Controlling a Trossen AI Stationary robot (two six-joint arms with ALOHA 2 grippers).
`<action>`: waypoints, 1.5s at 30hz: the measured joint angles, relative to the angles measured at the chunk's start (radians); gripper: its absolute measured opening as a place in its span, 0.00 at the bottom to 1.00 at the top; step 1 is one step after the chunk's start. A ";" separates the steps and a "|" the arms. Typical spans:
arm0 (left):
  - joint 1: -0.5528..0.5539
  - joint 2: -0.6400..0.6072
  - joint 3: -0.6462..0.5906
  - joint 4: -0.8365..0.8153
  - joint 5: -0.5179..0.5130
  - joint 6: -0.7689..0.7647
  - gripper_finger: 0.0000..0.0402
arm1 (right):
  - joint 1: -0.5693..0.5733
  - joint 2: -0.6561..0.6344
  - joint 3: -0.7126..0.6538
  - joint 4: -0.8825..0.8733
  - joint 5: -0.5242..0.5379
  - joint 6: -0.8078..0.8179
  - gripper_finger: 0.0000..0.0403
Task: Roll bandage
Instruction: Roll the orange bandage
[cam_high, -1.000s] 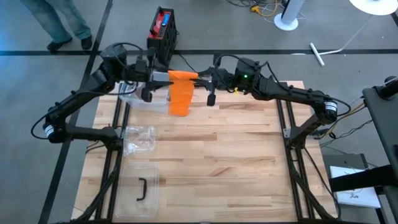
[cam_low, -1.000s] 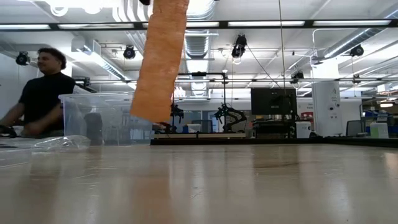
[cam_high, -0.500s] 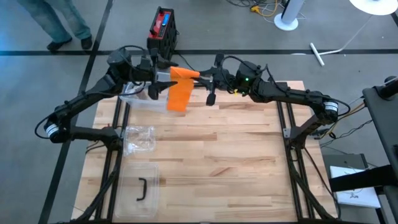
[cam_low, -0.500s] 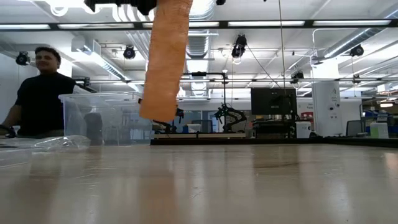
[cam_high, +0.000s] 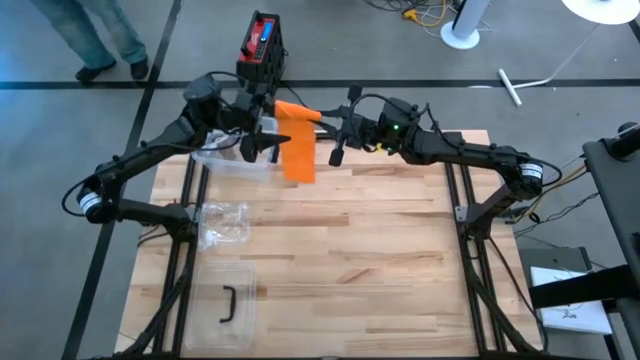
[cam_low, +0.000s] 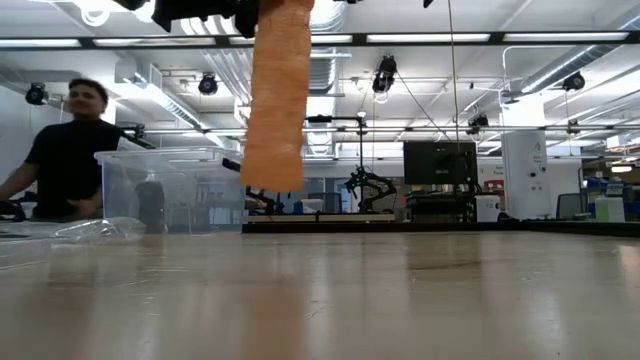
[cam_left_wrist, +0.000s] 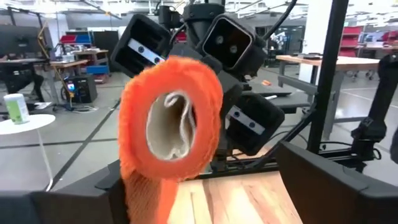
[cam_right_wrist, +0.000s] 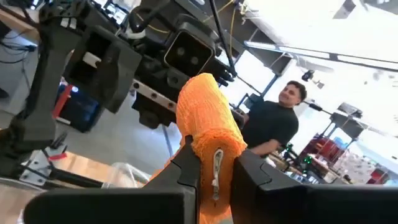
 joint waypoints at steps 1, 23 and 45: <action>-0.004 0.000 0.000 0.000 -0.007 0.001 0.76 | 0.000 0.001 0.000 0.005 0.001 0.000 0.09; -0.018 0.017 0.000 -0.005 -0.076 -0.050 0.30 | 0.002 0.035 0.000 0.045 0.125 0.112 0.10; -0.006 -0.035 -0.001 -0.215 -0.185 0.139 0.45 | 0.019 -0.007 0.000 0.052 0.049 0.052 0.10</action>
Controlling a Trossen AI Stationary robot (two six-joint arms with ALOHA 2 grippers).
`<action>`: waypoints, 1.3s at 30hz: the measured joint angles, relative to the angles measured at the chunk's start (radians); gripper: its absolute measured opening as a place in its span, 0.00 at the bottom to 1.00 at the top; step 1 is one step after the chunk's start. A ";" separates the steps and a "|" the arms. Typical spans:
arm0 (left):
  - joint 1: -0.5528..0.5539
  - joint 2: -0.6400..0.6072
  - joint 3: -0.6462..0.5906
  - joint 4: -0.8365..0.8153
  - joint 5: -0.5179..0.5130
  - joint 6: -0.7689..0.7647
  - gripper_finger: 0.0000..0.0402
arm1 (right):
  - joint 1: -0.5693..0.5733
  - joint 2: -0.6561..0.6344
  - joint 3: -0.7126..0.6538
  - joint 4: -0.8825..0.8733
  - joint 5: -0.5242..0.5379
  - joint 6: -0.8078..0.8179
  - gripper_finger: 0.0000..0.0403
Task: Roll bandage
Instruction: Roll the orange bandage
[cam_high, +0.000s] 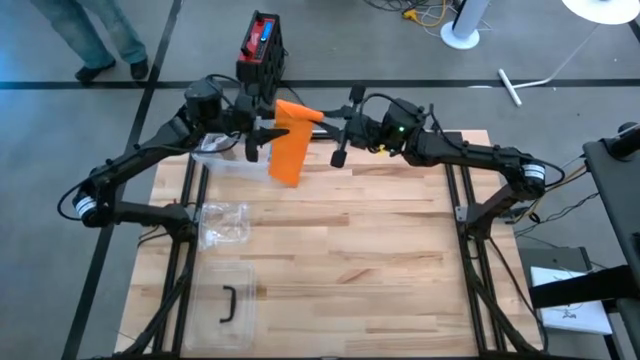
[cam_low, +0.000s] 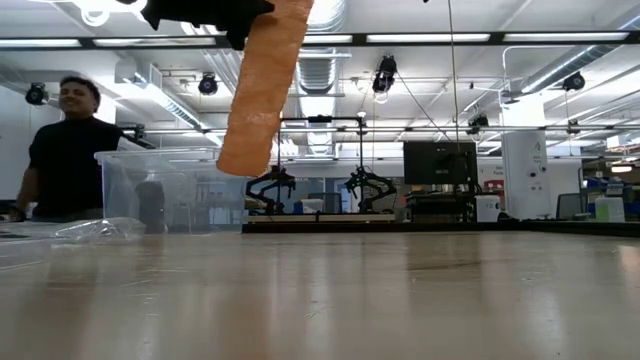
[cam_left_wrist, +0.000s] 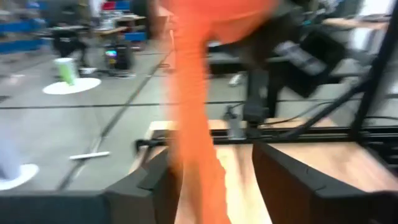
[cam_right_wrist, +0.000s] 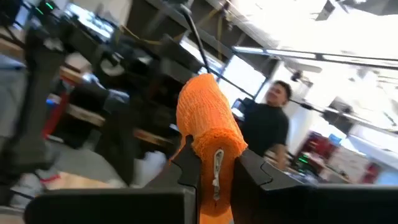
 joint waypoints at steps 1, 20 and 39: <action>0.003 -0.004 0.000 -0.004 -0.017 0.011 0.47 | 0.003 -0.005 0.000 -0.001 -0.017 0.016 0.10; 0.010 -0.003 0.105 -0.050 0.103 -0.150 0.85 | 0.035 -0.013 0.005 -0.045 -0.062 -0.202 0.10; -0.050 0.020 0.117 -0.016 0.142 -0.448 0.86 | 0.040 0.014 0.007 -0.085 0.040 -0.553 0.10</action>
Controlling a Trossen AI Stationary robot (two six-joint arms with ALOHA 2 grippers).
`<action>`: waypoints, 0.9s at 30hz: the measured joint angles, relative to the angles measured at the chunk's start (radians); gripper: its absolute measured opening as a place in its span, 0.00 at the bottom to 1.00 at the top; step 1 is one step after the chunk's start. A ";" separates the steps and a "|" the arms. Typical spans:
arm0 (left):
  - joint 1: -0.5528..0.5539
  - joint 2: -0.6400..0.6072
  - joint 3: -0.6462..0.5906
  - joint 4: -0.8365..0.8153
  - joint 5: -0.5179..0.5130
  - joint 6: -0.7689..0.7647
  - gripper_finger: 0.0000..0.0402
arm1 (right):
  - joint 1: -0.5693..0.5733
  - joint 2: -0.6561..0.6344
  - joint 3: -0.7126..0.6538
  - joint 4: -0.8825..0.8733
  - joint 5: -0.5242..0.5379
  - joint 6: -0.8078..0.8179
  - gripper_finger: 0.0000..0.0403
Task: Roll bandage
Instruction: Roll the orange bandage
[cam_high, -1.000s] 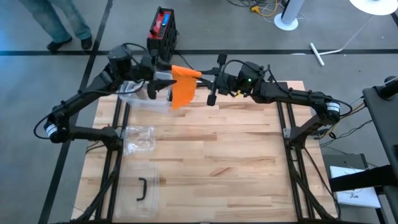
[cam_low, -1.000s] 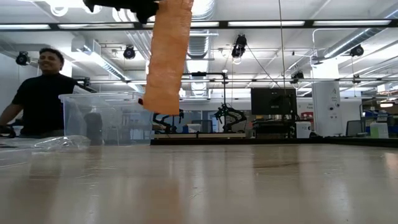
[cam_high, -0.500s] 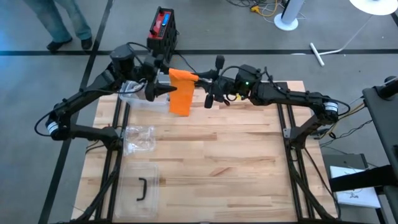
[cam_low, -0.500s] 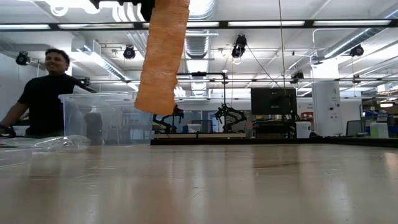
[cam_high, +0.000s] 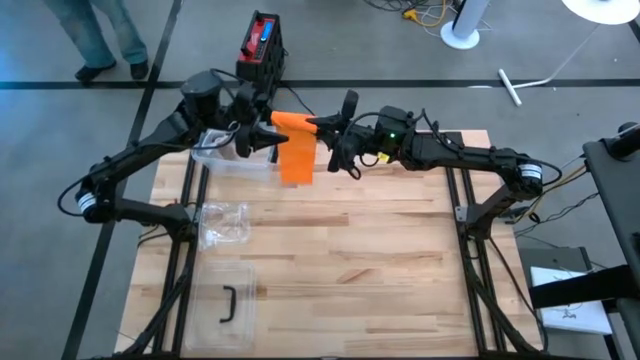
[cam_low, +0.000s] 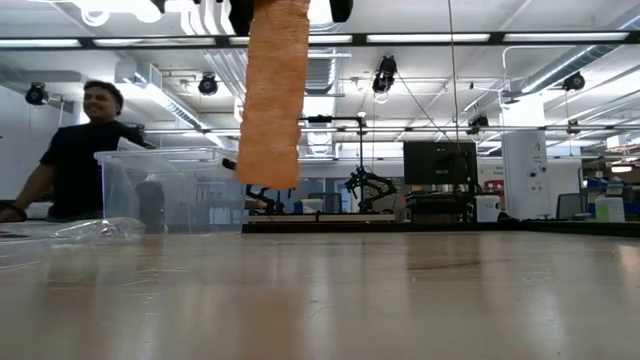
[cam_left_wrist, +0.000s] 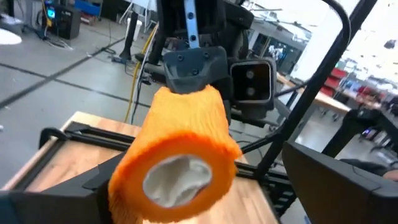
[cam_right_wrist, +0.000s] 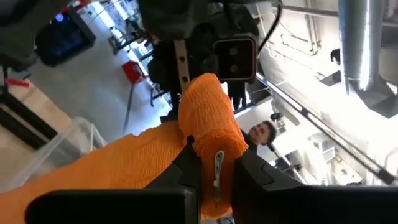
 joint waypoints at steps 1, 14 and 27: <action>0.000 0.002 0.000 0.005 0.000 -0.016 0.86 | 0.000 0.000 0.000 -0.004 0.000 -0.010 0.10; 0.000 0.013 -0.001 0.010 0.010 -0.156 0.78 | 0.000 -0.001 0.000 -0.057 -0.008 -0.130 0.10; 0.000 0.010 -0.001 -0.028 0.009 -0.016 0.41 | 0.000 -0.001 0.000 -0.051 -0.056 0.000 0.11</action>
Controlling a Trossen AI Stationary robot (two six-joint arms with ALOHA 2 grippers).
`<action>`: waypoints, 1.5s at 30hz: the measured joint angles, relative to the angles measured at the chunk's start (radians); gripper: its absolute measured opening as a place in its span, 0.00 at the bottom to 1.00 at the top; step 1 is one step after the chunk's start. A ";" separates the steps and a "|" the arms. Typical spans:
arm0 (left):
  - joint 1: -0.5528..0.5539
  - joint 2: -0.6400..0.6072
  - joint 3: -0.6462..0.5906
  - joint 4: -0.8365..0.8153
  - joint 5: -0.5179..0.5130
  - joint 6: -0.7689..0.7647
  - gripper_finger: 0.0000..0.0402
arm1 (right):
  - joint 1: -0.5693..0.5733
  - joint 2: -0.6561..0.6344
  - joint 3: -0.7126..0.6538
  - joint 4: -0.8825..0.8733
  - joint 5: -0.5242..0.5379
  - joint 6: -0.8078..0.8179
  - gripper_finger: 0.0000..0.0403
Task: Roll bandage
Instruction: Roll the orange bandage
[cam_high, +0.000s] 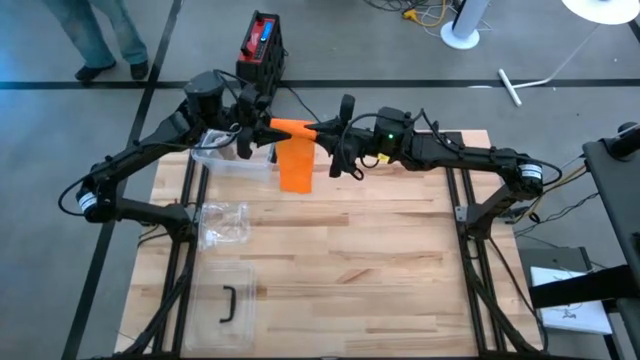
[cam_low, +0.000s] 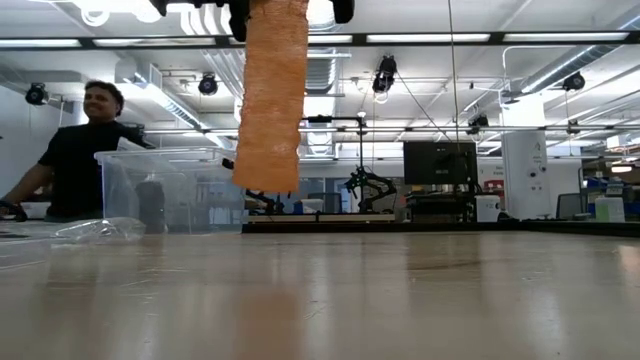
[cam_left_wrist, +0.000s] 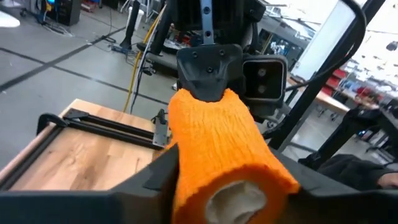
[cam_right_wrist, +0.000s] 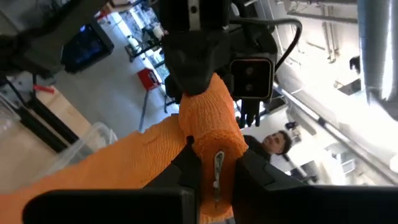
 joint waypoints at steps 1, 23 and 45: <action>0.000 0.000 0.000 -0.001 0.000 0.010 0.36 | 0.000 0.000 0.000 0.000 0.000 0.026 0.12; -0.001 -0.009 -0.018 -0.030 -0.143 0.512 0.11 | -0.030 0.025 0.082 -0.066 -0.101 0.939 0.80; -0.005 -0.046 -0.039 -0.046 -0.093 0.685 0.12 | -0.075 0.082 0.157 -0.164 -0.254 0.937 0.41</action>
